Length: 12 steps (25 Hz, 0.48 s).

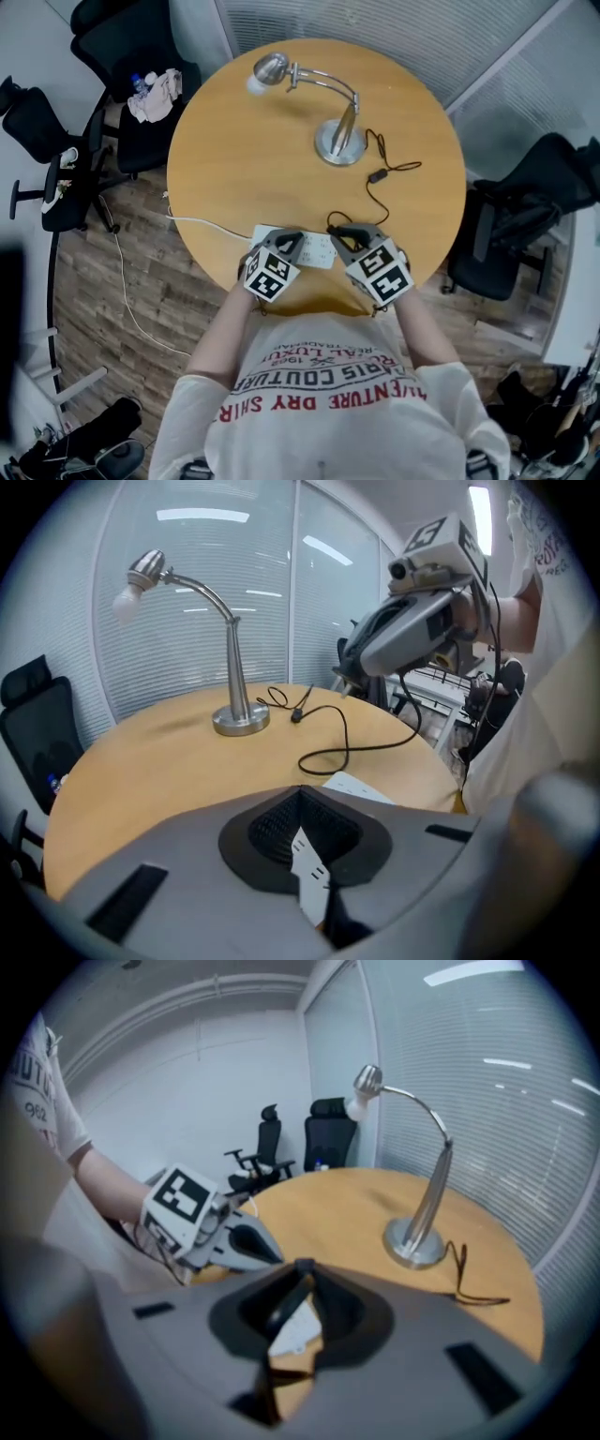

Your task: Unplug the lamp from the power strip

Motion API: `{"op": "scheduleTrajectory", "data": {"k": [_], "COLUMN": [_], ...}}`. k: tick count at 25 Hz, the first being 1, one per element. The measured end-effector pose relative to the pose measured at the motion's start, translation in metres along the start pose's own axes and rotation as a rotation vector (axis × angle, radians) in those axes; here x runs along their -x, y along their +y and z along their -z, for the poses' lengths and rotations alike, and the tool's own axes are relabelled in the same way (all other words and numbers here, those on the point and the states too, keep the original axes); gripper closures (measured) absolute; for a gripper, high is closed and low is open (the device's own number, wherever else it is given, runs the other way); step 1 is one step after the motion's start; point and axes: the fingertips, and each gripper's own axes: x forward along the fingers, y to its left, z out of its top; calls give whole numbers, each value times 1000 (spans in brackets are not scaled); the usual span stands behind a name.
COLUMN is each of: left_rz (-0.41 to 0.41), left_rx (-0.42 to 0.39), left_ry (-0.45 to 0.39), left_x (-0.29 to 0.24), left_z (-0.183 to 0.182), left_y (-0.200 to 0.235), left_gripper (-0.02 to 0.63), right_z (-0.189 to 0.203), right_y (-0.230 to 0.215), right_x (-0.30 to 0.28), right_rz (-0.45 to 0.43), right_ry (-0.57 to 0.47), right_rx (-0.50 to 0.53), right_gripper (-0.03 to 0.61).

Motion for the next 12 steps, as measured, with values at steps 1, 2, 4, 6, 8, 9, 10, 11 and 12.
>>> {"op": "scheduleTrajectory", "data": {"k": [1,2,4,6,8,9,10,11,12], "left_rz": [-18,-32,-51,-64,-75,-81,-86,-89,-91], "left_rx": [9,13,8,-6,-19,-22,-22,-20,-17], "left_ry": [-27,-52,-102,-153,-220,-256,-294,-332,-370], "left_x": [7,14,29,46,65,74,83,92,101], "left_z": [-7,-15,-32,-51,-74,-85,-96,-106,-116], "left_y": [4,7,12,14,15,15,15,15,15], "left_gripper": [586,586,586,586,586,586,586,586,586], "right_z": [-4,-8,-18,-28,-38,-45,-51,-57,-61], "right_y": [1,1,0,-2,0,2,4,5,6], "right_x": [2,5,11,19,26,30,34,38,42], "right_rz": [-5,-5,11,33,39,39,40,43,49], "right_ry": [-27,-56,-121,-191,-254,-289,-322,-353,-381], "right_rx": [-11,-20,-25,-22,-15,-8,0,6,9], "right_gripper": [506,506,506,506,506,506,506,506,506]}}
